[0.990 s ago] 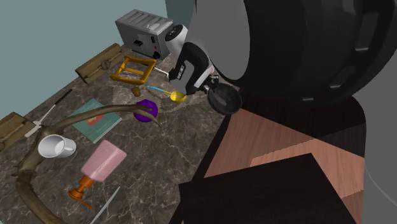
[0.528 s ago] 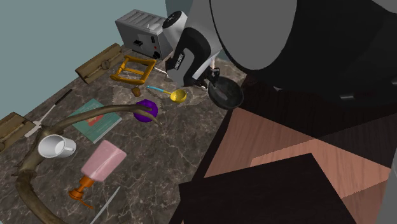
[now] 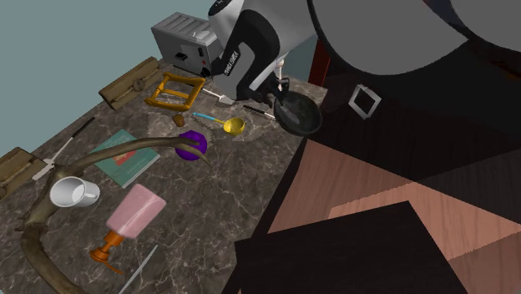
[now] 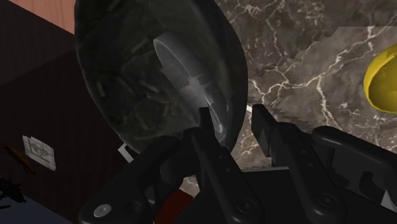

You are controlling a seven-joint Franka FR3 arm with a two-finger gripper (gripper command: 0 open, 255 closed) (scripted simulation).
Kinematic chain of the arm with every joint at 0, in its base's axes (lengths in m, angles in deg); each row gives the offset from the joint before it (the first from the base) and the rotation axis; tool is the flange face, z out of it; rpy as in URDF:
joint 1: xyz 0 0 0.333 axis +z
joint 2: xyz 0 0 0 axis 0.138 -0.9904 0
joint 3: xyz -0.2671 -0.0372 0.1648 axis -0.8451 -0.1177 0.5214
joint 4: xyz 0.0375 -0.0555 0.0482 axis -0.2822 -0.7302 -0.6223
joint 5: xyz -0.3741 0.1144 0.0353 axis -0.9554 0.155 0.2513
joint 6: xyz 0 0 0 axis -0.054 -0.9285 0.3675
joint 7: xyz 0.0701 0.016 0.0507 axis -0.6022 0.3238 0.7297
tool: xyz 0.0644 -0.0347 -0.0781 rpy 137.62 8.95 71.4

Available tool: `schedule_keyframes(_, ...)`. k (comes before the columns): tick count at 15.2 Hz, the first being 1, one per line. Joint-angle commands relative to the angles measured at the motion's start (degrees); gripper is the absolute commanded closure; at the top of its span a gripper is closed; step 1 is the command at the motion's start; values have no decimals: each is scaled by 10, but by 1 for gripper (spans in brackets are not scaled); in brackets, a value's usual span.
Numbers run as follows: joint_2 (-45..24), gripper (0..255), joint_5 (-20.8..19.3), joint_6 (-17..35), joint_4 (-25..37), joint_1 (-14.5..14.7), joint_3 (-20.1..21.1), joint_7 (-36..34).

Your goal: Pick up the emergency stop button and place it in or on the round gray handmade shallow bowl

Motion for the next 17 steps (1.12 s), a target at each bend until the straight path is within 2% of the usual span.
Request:
schedule_keyframes(1,10,255,2,-9,0,-1,0,6)
schedule_keyframes(2,12,255,2,-10,0,-1,0,7)
schedule_keyframes(4,70,255,-6,-15,-53,1,-4,8)
schedule_keyframes(17,-4,255,-22,54,-52,1,-9,-27)
